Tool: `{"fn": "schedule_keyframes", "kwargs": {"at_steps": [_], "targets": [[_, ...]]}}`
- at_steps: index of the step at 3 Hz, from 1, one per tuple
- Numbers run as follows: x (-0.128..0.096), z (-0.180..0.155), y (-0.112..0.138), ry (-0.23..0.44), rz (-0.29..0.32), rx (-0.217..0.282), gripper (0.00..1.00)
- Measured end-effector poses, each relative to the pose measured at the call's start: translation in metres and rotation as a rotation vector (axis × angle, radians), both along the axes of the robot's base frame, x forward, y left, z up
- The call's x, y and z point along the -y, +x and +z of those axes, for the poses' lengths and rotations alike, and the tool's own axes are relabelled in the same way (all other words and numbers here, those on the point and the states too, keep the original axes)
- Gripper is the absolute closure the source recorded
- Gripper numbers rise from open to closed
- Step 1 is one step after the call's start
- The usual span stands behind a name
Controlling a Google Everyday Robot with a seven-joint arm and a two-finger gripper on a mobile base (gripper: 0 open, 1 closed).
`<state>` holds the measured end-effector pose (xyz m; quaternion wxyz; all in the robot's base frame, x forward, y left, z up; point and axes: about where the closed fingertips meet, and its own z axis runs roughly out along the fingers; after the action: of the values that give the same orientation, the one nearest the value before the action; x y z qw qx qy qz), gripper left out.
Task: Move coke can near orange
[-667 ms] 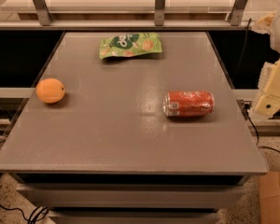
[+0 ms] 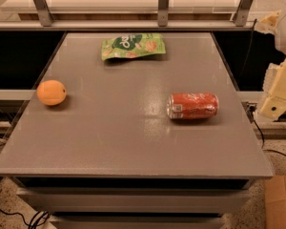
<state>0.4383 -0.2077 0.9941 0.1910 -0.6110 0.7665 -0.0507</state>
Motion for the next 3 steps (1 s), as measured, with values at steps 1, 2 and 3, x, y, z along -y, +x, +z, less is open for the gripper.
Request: {"fn": "schedule_keyframes", "kwargs": {"at_steps": [1, 2, 3], "targets": [[-0.021, -0.009, 0.005, 0.005, 0.097, -0.012, 0.00], [-0.046, -0.026, 0.006, -0.010, 0.201, -0.034, 0.00], [-0.069, -0.052, 0.007, -0.047, 0.288, -0.058, 0.00]]}}
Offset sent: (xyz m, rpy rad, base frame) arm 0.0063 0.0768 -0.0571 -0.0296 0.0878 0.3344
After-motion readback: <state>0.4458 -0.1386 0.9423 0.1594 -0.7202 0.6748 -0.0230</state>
